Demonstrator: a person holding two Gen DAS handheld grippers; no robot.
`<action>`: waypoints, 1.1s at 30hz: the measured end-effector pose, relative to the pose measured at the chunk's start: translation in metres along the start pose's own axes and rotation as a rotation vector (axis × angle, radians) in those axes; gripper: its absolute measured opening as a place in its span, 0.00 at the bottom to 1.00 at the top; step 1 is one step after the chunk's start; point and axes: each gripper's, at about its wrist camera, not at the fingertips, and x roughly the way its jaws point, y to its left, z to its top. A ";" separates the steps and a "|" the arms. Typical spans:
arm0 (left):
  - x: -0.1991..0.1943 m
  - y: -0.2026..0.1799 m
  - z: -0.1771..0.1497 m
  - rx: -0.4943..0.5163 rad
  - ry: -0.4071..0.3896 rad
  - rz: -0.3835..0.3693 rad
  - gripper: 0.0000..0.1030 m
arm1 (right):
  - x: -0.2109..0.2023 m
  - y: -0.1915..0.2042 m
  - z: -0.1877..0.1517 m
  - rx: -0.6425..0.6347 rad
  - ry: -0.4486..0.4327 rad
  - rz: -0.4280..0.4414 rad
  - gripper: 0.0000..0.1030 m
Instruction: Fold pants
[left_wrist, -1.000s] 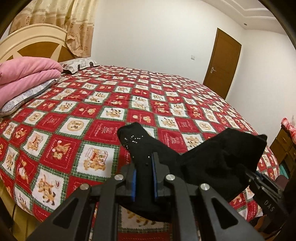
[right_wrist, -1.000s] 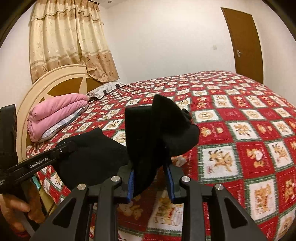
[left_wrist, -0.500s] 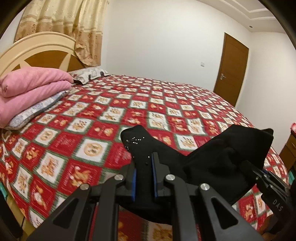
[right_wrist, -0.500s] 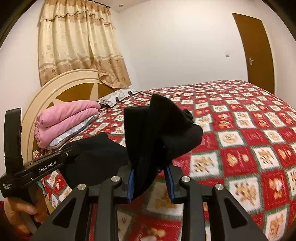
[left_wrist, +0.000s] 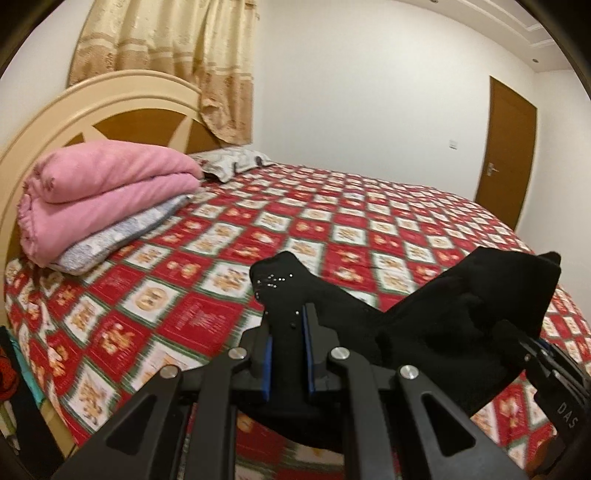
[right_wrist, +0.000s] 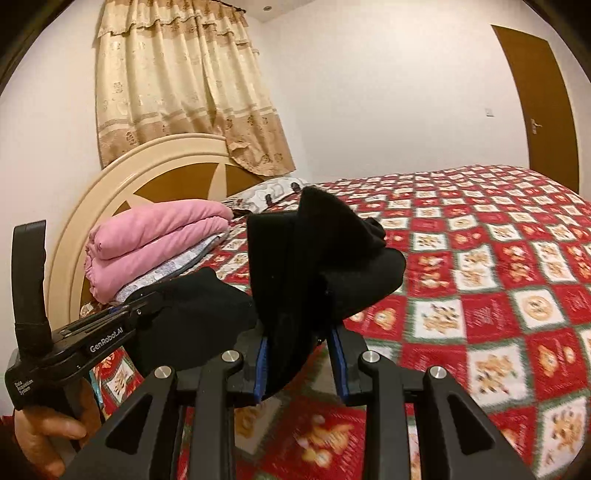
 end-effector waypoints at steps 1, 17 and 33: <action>0.002 0.002 0.001 0.005 -0.005 0.013 0.14 | 0.006 0.002 0.000 -0.003 0.001 0.001 0.29; 0.067 0.024 -0.048 -0.002 0.149 0.088 0.14 | 0.071 -0.022 -0.052 0.030 0.166 -0.061 0.29; 0.064 0.074 -0.079 -0.083 0.233 0.187 1.00 | 0.069 -0.070 -0.078 0.236 0.295 0.047 0.57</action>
